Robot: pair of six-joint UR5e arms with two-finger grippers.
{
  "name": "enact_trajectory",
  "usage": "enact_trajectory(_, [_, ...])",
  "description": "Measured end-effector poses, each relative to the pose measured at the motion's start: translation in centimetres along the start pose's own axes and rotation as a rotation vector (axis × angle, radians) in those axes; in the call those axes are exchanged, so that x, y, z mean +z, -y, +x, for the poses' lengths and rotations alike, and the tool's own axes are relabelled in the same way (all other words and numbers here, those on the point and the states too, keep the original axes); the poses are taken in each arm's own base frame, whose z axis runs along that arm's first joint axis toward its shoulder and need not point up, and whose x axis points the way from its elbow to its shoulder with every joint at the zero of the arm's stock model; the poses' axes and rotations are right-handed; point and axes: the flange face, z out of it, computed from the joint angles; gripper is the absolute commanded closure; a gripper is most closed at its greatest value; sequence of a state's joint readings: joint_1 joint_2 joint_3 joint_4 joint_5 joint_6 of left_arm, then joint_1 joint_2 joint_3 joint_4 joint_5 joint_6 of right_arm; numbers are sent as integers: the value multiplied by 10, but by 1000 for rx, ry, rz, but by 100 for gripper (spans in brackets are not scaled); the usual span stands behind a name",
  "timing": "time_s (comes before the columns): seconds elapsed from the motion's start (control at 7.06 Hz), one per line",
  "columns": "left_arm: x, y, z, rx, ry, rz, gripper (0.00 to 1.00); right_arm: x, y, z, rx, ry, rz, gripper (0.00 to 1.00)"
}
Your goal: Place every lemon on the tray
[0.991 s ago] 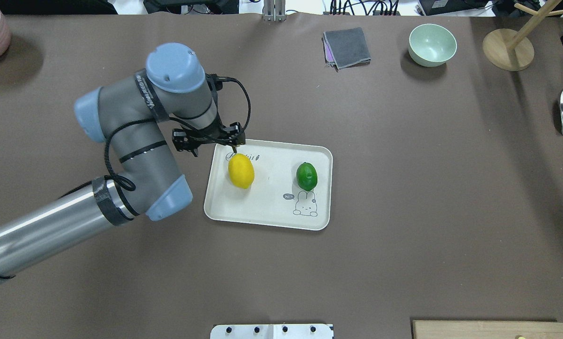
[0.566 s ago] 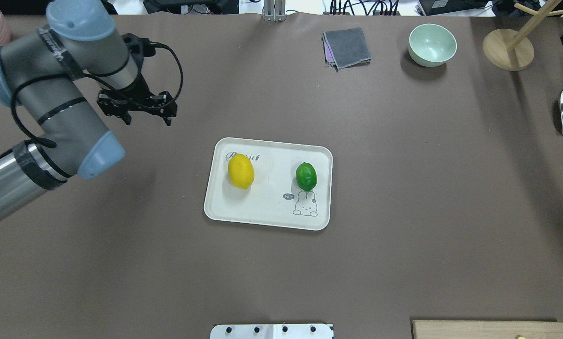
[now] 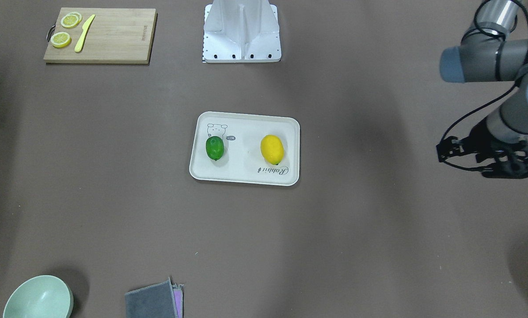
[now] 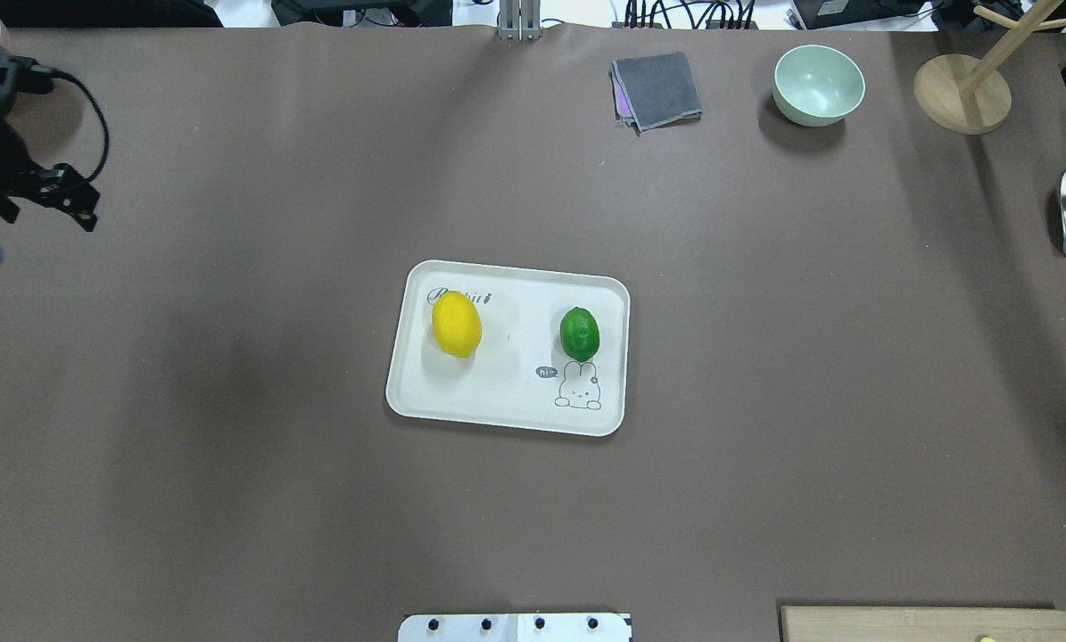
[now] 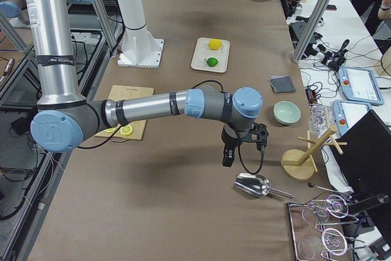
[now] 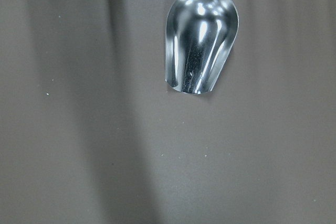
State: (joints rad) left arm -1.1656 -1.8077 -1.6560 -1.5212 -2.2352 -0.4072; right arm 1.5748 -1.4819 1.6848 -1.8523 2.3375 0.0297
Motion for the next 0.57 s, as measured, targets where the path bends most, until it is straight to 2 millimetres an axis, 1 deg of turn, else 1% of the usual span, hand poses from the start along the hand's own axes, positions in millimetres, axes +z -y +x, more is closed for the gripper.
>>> enact_trajectory(0.14, [0, -20, -68, -16, 9, -11, 2, 0, -1, 0, -9, 0, 6, 0])
enact_trajectory(0.42, [-7, -61, -188, -47, 24, -16, 2, 1, -6, 5, -3, 4, 4, 0])
enact_trajectory(0.57, [-5, -84, -250, -73, 25, -26, 2, -1, -8, 8, 6, 8, 6, 0])
